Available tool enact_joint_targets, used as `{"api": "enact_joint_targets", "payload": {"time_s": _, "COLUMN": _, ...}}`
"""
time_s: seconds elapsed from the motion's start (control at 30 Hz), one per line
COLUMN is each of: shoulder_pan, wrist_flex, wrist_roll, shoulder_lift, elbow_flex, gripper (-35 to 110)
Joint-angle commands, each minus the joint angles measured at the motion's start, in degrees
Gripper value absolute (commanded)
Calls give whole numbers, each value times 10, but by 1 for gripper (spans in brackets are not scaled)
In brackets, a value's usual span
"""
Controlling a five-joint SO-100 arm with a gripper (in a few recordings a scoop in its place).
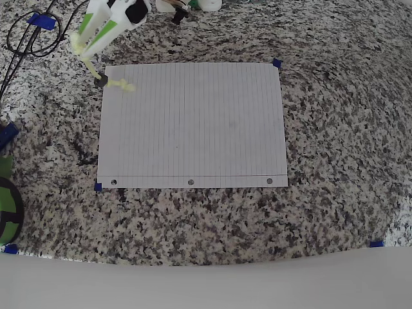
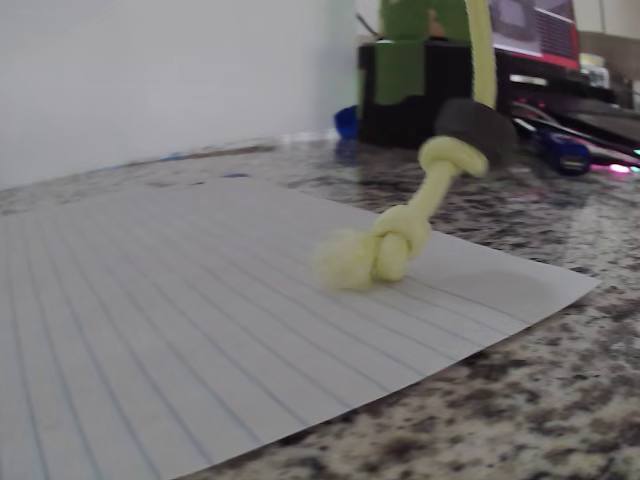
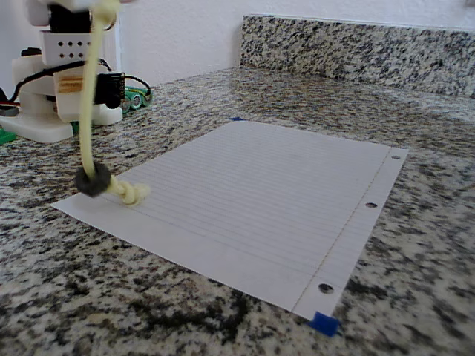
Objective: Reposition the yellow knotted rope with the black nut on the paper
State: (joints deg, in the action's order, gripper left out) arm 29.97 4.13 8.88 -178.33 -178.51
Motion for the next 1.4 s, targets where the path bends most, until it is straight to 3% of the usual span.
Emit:
{"api": "enact_joint_targets", "payload": {"time_s": 0.0, "shoulder_pan": -28, "wrist_flex": 14, "wrist_roll": -5, "shoulder_lift": -15, "elbow_flex": 0, "gripper": 0}}
{"api": "enact_joint_targets", "payload": {"time_s": 0.73, "shoulder_pan": -395, "wrist_flex": 78, "wrist_roll": -4, "shoulder_lift": -76, "elbow_flex": -50, "gripper": 0}}
{"api": "enact_joint_targets", "payload": {"time_s": 0.9, "shoulder_pan": -342, "wrist_flex": 90, "wrist_roll": 3, "shoulder_lift": -79, "elbow_flex": -23, "gripper": 0}}
{"api": "enact_joint_targets", "payload": {"time_s": 1.1, "shoulder_pan": -241, "wrist_flex": 104, "wrist_roll": -3, "shoulder_lift": 11, "elbow_flex": 134, "gripper": 0}}
{"api": "enact_joint_targets", "payload": {"time_s": 1.37, "shoulder_pan": -87, "wrist_flex": -66, "wrist_roll": -66, "shoulder_lift": 169, "elbow_flex": 217, "gripper": 0}}
